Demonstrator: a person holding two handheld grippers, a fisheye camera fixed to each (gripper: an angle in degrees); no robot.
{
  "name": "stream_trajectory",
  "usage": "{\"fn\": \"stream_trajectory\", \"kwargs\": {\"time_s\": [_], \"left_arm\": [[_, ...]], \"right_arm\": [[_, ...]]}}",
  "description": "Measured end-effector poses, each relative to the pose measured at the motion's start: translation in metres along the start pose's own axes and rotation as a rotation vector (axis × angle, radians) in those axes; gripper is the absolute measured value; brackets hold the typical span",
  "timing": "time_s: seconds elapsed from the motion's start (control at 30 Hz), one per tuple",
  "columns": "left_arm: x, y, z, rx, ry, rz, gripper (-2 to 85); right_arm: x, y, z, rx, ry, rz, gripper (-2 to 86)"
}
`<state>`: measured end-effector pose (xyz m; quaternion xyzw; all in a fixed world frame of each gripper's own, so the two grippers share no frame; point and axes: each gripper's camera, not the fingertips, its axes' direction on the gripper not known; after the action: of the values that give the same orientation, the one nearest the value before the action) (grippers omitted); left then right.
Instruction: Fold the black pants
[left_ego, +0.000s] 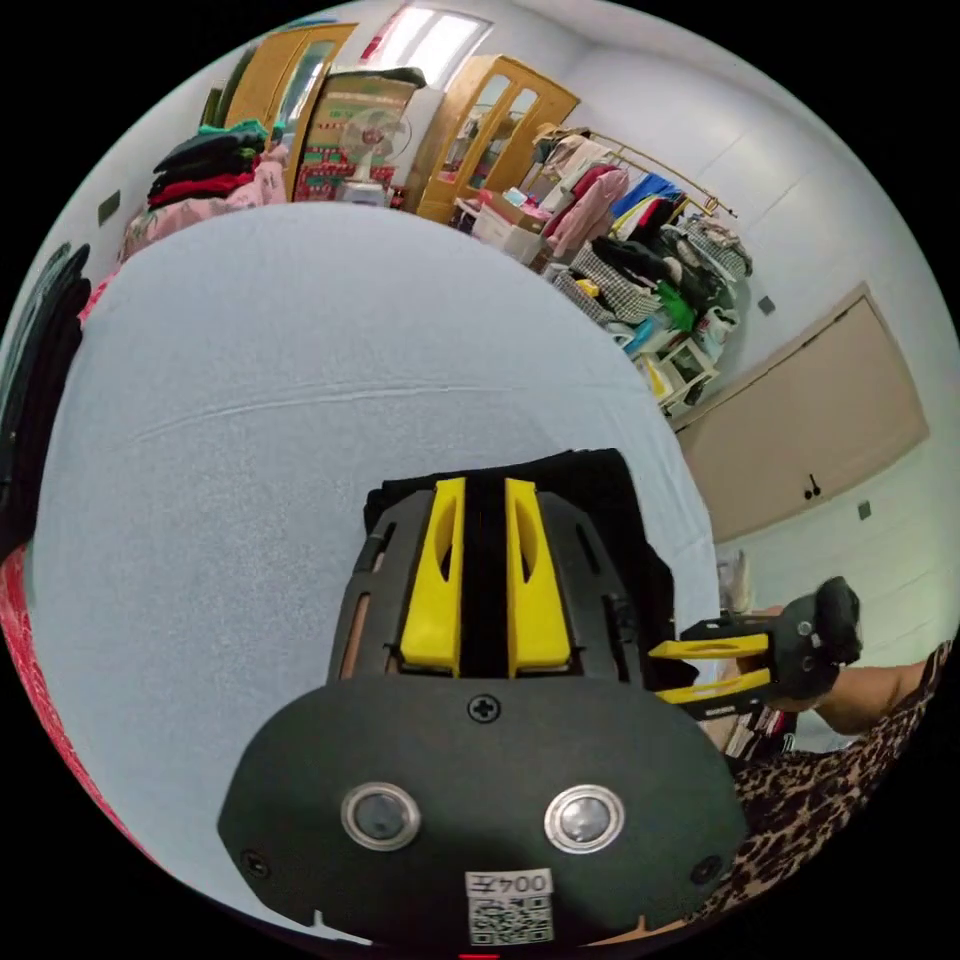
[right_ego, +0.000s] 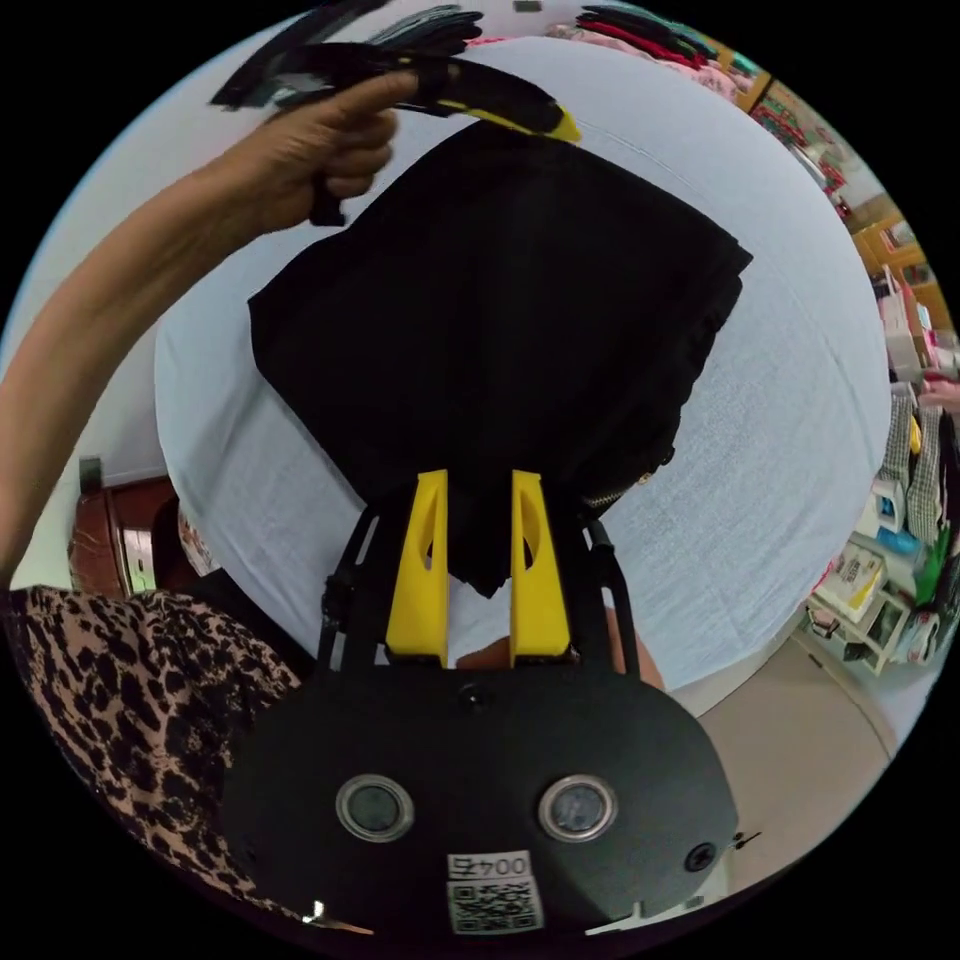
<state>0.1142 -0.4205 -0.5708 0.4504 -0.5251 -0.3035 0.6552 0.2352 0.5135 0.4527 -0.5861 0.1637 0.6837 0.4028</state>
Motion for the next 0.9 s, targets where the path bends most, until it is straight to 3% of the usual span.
{"fn": "stream_trajectory", "kwargs": {"time_s": [0.13, 0.3, 0.37, 0.53, 0.57, 0.77, 0.9], "left_arm": [[0.029, 0.050, -0.028, 0.038, 0.066, 0.034, 7.8], [0.048, 0.130, -0.009, -0.047, 0.059, -0.003, 7.3], [0.045, 0.151, -0.005, -0.018, 0.056, -0.029, 6.0], [0.042, 0.162, 0.004, -0.029, -0.004, -0.017, 2.6], [0.043, 0.165, 0.005, -0.032, -0.016, -0.008, 2.1], [0.037, 0.180, 0.007, -0.026, -0.009, -0.028, 1.2], [0.031, 0.189, 0.008, -0.016, 0.002, -0.047, 1.1]], "right_arm": [[0.023, 0.017, 0.004, 0.077, -0.054, 0.079, 10.0], [0.063, 0.041, 0.009, 0.186, -0.207, 0.137, 9.9], [0.092, 0.049, 0.005, 0.219, -0.372, 0.194, 10.6], [0.227, 0.075, 0.004, 0.711, -1.135, 0.481, 13.7], [0.238, 0.073, 0.006, 0.732, -1.176, 0.497, 13.8], [0.286, 0.031, 0.034, 0.535, -1.153, 0.571, 12.9], [0.298, 0.010, 0.053, 0.436, -1.035, 0.576, 4.7]]}}
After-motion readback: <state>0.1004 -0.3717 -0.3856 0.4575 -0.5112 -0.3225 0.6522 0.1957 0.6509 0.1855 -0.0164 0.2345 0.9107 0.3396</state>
